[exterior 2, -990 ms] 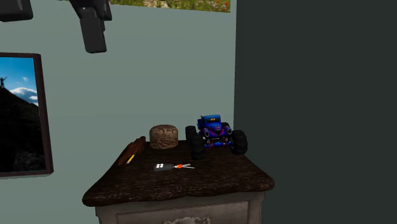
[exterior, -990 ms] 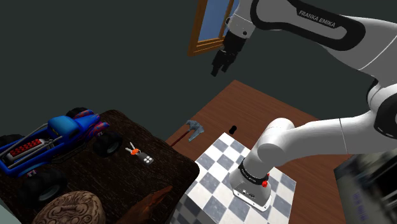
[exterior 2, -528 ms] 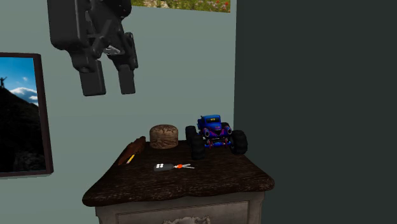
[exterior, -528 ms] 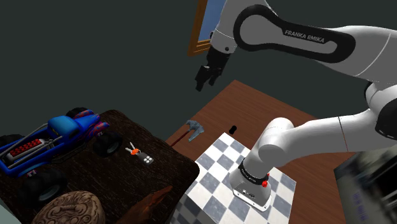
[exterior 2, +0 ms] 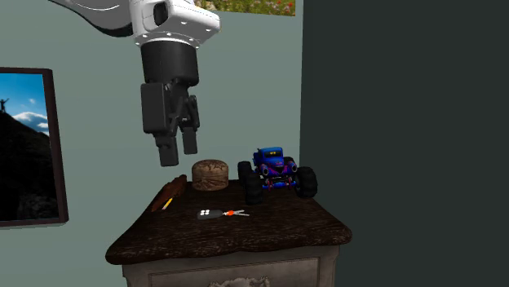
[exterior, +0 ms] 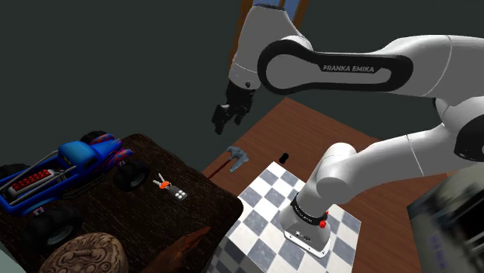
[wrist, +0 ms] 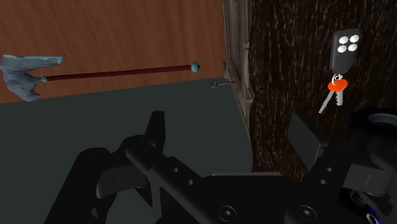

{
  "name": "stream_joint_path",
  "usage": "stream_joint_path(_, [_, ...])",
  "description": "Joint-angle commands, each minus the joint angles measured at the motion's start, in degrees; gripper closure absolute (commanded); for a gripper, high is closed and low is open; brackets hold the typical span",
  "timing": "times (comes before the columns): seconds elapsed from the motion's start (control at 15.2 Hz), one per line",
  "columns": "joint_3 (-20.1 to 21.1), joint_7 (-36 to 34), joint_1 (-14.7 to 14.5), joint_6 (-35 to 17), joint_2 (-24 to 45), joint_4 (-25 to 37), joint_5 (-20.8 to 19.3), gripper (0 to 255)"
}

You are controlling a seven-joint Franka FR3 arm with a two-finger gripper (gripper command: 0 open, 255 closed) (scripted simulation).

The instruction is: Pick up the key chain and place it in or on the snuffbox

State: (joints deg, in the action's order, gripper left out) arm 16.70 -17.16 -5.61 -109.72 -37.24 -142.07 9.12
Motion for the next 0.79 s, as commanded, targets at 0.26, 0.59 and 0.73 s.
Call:
stream_joint_path(0.26, [7.72,-8.16,-0.83,-7.46,8.77,0.94,1.38,0])
stream_joint_path(0.59, [14.29,-15.96,-0.47,-13.33,17.95,3.59,-0.14,0])
stream_joint_path(0.73, [16.89,-19.57,-0.08,-15.50,22.18,5.16,-1.81,0])
